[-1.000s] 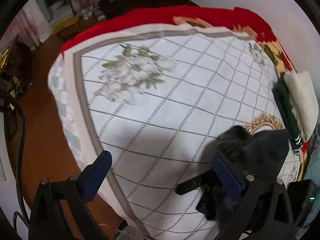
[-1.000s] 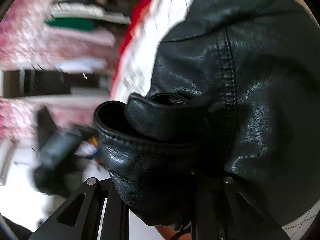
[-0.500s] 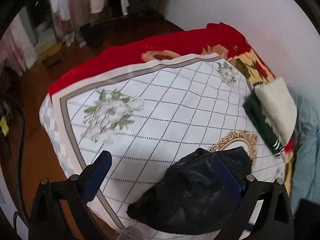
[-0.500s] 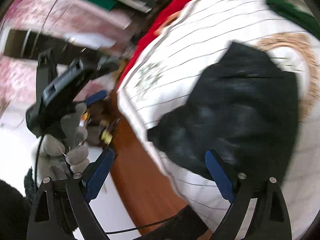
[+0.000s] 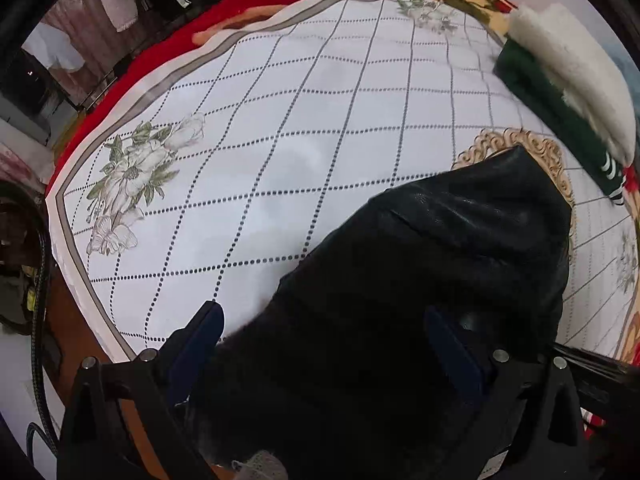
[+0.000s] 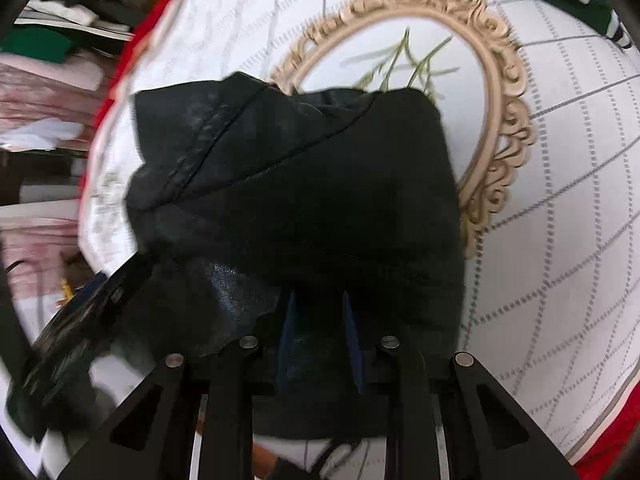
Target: Fold large clothes
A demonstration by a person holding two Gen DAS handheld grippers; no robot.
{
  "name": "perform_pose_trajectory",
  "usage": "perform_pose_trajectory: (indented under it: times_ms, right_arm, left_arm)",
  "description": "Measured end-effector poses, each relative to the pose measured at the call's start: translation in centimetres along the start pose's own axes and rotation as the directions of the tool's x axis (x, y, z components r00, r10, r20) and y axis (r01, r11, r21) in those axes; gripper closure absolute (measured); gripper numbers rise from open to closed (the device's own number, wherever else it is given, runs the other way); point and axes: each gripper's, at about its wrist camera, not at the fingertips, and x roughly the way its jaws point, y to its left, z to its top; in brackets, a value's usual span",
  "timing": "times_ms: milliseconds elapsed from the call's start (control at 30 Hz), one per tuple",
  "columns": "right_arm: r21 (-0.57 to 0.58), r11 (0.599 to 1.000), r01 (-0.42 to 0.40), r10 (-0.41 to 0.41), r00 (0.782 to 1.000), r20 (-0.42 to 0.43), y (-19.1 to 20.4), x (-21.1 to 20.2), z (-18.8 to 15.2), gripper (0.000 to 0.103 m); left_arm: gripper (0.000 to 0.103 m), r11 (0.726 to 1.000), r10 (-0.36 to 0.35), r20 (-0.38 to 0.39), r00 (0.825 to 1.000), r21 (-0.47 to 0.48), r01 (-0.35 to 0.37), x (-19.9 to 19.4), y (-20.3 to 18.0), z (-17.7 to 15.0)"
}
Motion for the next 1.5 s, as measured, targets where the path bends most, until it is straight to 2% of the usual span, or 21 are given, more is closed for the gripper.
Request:
perform_pose_trajectory:
  times_ms: [100, 200, 233, 333, 400, 533, 600, 633, 733, 1033, 1233, 1267, 1333, 1367, 1400, 1467, 1500]
  right_arm:
    - [-0.004, 0.999, 0.032, -0.032, 0.999, -0.032, 0.4, 1.1, 0.6, 0.077]
    - [0.018, 1.0, -0.025, 0.025, 1.0, -0.001, -0.6, -2.1, -0.2, 0.077]
    - [0.018, 1.0, -0.007, 0.007, 1.0, 0.019, -1.2, -3.2, -0.8, 0.077]
    - [0.024, 0.984, 0.176, -0.177, 0.982, 0.069, -3.9, -6.3, -3.2, 0.073]
    - [0.056, 0.952, 0.301, -0.303, 0.952, 0.036, -7.1, -6.0, -4.4, 0.063]
    - [0.083, 0.922, 0.379, -0.37, 0.923, -0.11, -12.3, -1.4, -5.1, 0.063]
    - [0.063, 0.919, 0.389, -0.376, 0.914, -0.152, -13.4, 0.8, -4.9, 0.062]
    - [0.053, 0.919, 0.39, -0.38, 0.914, -0.145, -13.6, 1.4, -4.6, 0.061]
    - [0.02, 0.911, 0.411, -0.405, 0.904, -0.139, -13.2, 2.2, -3.8, 0.058]
    - [0.014, 0.907, 0.422, -0.412, 0.891, -0.191, -12.1, 4.6, -1.3, 0.057]
    - [0.049, 0.893, 0.447, -0.419, 0.868, -0.268, -14.5, 5.4, 2.7, 0.056]
    - [0.052, 0.893, 0.447, -0.419, 0.868, -0.267, -14.4, 5.1, 3.0, 0.056]
    - [0.073, 0.92, 0.386, -0.37, 0.913, -0.174, -13.5, 2.9, 3.8, 0.056]
    - [0.081, 0.943, 0.324, -0.315, 0.943, -0.106, -12.6, 1.2, 4.1, 0.056]
    - [0.091, 0.958, 0.273, -0.269, 0.962, -0.057, -11.9, -0.2, 4.5, 0.056]
    - [0.086, 0.987, 0.139, -0.144, 0.988, 0.057, -9.7, -2.8, 5.7, 0.056]
    - [0.07, 0.994, 0.083, -0.09, 0.991, 0.095, -8.5, -3.6, 6.5, 0.056]
  left_arm:
    - [0.0, 1.0, 0.001, -0.016, 1.0, -0.001, -0.001, -0.3, 0.1, -0.2]
    - [0.0, 1.0, -0.009, 0.013, 1.0, 0.018, 0.009, -2.4, -0.2, -0.6]
    - [0.0, 1.0, -0.006, 0.021, 1.0, 0.028, 0.006, -2.7, -0.5, -0.7]
    - [0.0, 0.997, 0.014, 0.031, 0.999, 0.076, -0.016, -2.9, -1.9, -1.4]
    - [0.0, 0.996, 0.021, 0.011, 1.0, 0.09, -0.021, -1.7, -2.8, -1.7]
    - [0.0, 0.993, 0.05, -0.002, 0.999, 0.11, -0.049, 0.6, -3.9, -2.0]
    - [0.0, 0.992, 0.053, -0.007, 0.999, 0.118, -0.052, 1.3, -4.0, -2.1]
    - [0.0, 0.992, 0.047, -0.014, 0.999, 0.116, -0.045, 1.6, -4.0, -2.1]
    - [0.0, 0.995, 0.017, -0.033, 0.999, 0.1, -0.014, 2.2, -3.5, -2.0]
    - [0.0, 0.995, -0.003, -0.048, 0.999, 0.099, 0.008, 2.9, -3.4, -1.8]
    - [0.0, 0.995, -0.012, -0.05, 0.999, 0.094, 0.016, 3.2, -3.6, -1.7]
    - [0.0, 0.995, -0.015, -0.056, 0.998, 0.094, 0.02, 3.1, -3.5, -1.6]
    - [0.0, 0.996, -0.033, -0.066, 0.997, 0.086, 0.038, 2.3, -2.9, -1.4]
    - [0.0, 0.996, -0.054, -0.061, 0.997, 0.068, 0.059, 1.5, -2.6, -1.0]
    - [0.0, 0.996, -0.082, -0.045, 0.996, 0.038, 0.084, 0.5, -2.2, -0.5]
    - [0.0, 0.995, -0.101, -0.017, 0.995, -0.011, 0.101, -0.8, -1.6, 0.3]
    - [0.0, 0.994, -0.1, -0.008, 0.995, -0.032, 0.1, -1.2, -1.4, 0.8]
